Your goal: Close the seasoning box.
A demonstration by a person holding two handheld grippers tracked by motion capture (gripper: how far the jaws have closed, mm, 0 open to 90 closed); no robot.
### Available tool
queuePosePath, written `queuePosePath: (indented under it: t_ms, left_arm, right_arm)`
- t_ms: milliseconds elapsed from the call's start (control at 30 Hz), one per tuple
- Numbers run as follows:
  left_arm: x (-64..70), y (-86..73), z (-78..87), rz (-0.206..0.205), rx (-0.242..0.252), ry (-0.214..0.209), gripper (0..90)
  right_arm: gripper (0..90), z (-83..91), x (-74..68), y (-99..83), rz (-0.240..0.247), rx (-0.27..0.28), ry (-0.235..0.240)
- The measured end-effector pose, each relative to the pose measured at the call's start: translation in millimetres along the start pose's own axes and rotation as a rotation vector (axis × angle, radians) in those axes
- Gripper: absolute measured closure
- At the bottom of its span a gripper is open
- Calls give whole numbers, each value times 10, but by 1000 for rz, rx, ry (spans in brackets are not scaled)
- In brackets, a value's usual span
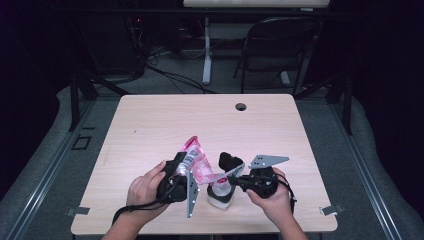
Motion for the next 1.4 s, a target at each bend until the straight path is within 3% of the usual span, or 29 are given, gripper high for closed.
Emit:
queuePosePath:
  t_ms: [1400]
  left_arm:
    - [-17,93,31,-38,11,18,761]
  right_arm:
    - [900,-14,11,-30,-3,-10,-3]
Point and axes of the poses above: each handheld gripper's, and its own axes: z roughly backward along the jaws, y roughly out of its top, x roughly to its right, the point moved 7 cm from there along -z, roughly forward along the jaws, and after that the axes turned 4 degrees about -x, right-handed, at the moved point
